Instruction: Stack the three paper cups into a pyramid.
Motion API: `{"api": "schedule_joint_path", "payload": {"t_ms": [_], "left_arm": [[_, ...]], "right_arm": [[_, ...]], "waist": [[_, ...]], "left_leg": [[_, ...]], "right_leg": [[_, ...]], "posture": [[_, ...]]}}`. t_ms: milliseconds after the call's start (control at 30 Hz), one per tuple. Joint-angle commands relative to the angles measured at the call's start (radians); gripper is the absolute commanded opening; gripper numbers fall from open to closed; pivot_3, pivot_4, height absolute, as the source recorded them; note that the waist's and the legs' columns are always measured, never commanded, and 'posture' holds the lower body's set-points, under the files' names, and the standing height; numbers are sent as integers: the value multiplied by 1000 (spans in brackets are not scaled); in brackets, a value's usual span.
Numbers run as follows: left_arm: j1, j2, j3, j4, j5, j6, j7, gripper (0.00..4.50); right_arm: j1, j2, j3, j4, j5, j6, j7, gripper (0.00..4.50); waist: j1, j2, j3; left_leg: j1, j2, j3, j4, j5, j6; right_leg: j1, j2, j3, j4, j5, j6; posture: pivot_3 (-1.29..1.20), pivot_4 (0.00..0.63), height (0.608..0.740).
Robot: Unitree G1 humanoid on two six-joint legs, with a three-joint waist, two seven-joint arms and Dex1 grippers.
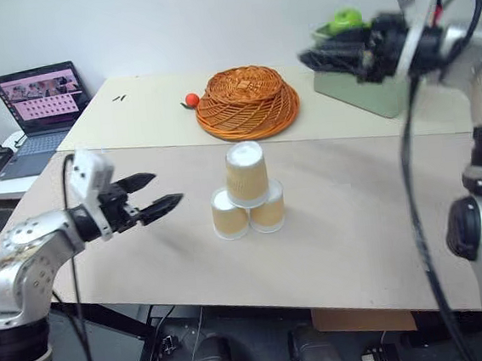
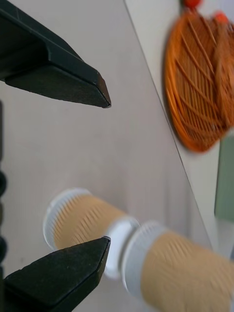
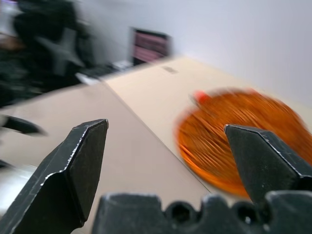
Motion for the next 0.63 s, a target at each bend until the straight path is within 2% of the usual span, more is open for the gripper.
{"api": "schedule_joint_path", "payload": {"t_ms": [33,167,333,500,633], "left_arm": [[36,-65,84,-13,45,-44,154,4500],[2,-159,78,96,156,-168,301,4500],[-78,-267,98,273,301,-354,523,4500],[-108,-339,86,399,415,-518,684,4500],[-129,-376,77,464,456,-611,752,4500]], "right_arm": [[147,-27,-7,25,-170,-93,-239,4462],[293,69,-53,20,-211,-177,-404,4462],[430,192,-92,-9,-253,-388,-578,4462],[514,250,-99,1,-278,-503,-653,4462],[552,280,-91,10,-285,-553,-670,4462]], "waist": [[4,0,0],[16,0,0],[16,0,0],[18,-1,-1],[22,-2,-1]], "left_leg": [[1,0,0,0,0,0],[-1,0,6,1,0,0],[0,1,6,2,0,0],[-1,1,6,6,2,-4],[-3,0,6,9,2,-4]], "right_leg": [[2,0,0,0,0,0],[1,0,2,0,-1,3],[2,2,2,1,-2,3],[1,2,2,16,-2,4],[1,2,2,18,-2,4]], "posture": [[0,150,628],[0,150,628],[0,150,628],[0,150,628],[0,150,628]]}}
